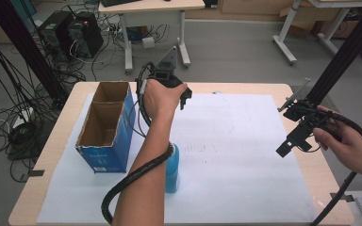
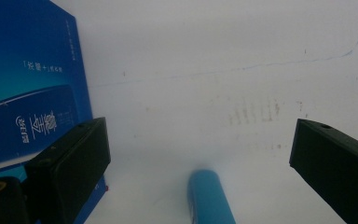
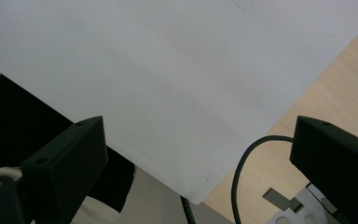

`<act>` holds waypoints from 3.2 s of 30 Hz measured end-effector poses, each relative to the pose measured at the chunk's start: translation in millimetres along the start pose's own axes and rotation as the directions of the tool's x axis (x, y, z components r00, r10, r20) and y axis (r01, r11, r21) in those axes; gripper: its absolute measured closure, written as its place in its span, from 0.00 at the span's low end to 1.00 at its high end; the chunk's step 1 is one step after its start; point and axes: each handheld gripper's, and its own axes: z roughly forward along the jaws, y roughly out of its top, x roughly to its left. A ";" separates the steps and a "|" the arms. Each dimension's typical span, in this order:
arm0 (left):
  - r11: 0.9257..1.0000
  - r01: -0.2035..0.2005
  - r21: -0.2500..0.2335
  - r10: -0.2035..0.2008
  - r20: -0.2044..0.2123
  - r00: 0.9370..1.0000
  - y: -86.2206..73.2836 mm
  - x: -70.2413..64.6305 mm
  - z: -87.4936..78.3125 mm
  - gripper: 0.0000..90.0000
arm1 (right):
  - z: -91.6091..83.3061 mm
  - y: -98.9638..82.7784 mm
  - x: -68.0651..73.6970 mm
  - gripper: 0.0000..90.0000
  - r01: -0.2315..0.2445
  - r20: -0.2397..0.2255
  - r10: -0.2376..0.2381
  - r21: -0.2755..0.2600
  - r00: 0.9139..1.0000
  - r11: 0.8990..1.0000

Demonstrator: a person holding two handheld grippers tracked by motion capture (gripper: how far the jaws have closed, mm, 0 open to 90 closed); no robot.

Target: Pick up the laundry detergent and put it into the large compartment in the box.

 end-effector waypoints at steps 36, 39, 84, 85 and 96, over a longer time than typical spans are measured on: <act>0.997 0.007 -0.081 -0.010 -0.037 0.999 -53.0 -8.6 -67.7 0.06 | -12.7 -14.5 22.4 0.04 0.022 0.024 -0.021 -0.013 0.999 1.000; 0.996 0.003 -0.086 -0.006 -0.039 0.999 -58.3 -11.4 -73.6 0.06 | -14.3 -17.5 25.4 0.04 0.027 0.025 -0.026 -0.020 0.999 0.999; 0.994 0.010 -0.110 -0.014 -0.035 0.999 -129.5 -30.6 -102.2 0.06 | -31.7 -61.3 53.5 0.04 0.056 0.050 -0.054 -0.040 0.997 0.998; 0.994 0.008 -0.108 -0.012 -0.034 0.999 -129.4 -30.8 -100.8 0.06 | -31.2 -61.7 53.2 0.04 0.058 0.050 -0.056 -0.040 0.997 0.998; 0.996 0.016 -0.090 -0.017 -0.011 1.000 -130.8 -29.3 -80.2 0.06 | -25.4 -62.9 53.3 0.04 0.061 0.045 -0.060 -0.032 0.997 0.998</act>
